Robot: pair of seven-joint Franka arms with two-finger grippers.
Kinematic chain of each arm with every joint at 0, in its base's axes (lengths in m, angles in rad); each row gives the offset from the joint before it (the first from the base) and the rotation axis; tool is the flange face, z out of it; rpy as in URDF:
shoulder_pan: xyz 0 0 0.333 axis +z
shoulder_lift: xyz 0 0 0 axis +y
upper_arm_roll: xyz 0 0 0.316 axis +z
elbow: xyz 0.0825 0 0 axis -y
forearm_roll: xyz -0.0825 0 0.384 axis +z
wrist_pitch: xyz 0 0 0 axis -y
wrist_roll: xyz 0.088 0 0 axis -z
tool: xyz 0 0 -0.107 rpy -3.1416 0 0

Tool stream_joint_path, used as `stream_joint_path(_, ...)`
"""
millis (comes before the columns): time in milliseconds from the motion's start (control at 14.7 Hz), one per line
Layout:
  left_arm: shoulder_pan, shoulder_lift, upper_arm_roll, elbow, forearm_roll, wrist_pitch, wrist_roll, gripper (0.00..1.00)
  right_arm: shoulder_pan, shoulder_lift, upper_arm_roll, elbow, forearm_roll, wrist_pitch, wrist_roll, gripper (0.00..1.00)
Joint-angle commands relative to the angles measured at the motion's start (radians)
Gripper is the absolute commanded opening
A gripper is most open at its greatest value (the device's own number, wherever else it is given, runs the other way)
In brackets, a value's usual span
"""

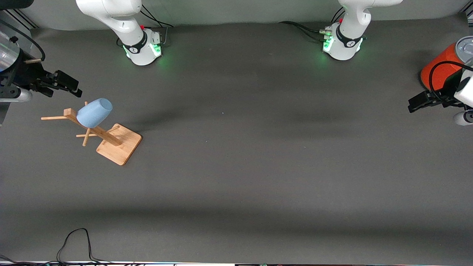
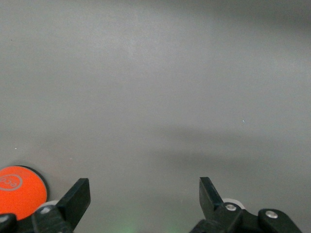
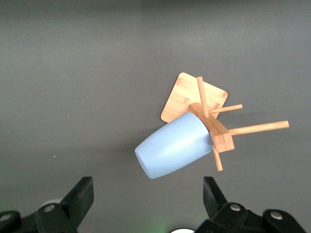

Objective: Rotate and upright cup with both arms
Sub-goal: 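Reach the right gripper toward the blue cup on the wooden stand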

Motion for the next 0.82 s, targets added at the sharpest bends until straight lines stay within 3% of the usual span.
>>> stream_joint_path(0, -0.001, -0.018, -0.001, -0.010, 0.013, -0.002, 0.012, 1.00, -0.010, 0.025, -0.003, 0.038, 0.000, -0.024, -0.048, 1.00)
stream_joint_path(340, -0.002, -0.018, -0.001, -0.010, 0.013, -0.002, 0.012, 1.00, -0.011, 0.039, -0.007, 0.066, -0.016, -0.024, -0.012, 1.00)
stream_joint_path(545, -0.002, -0.017, -0.001, -0.010, 0.013, -0.002, 0.012, 1.00, -0.022, 0.042, -0.052, 0.048, 0.097, -0.024, 0.400, 1.00)
stream_joint_path(749, -0.001, -0.017, -0.001, -0.010, 0.013, -0.002, 0.012, 1.00, -0.021, 0.032, -0.076, -0.006, 0.151, -0.021, 0.650, 1.00)
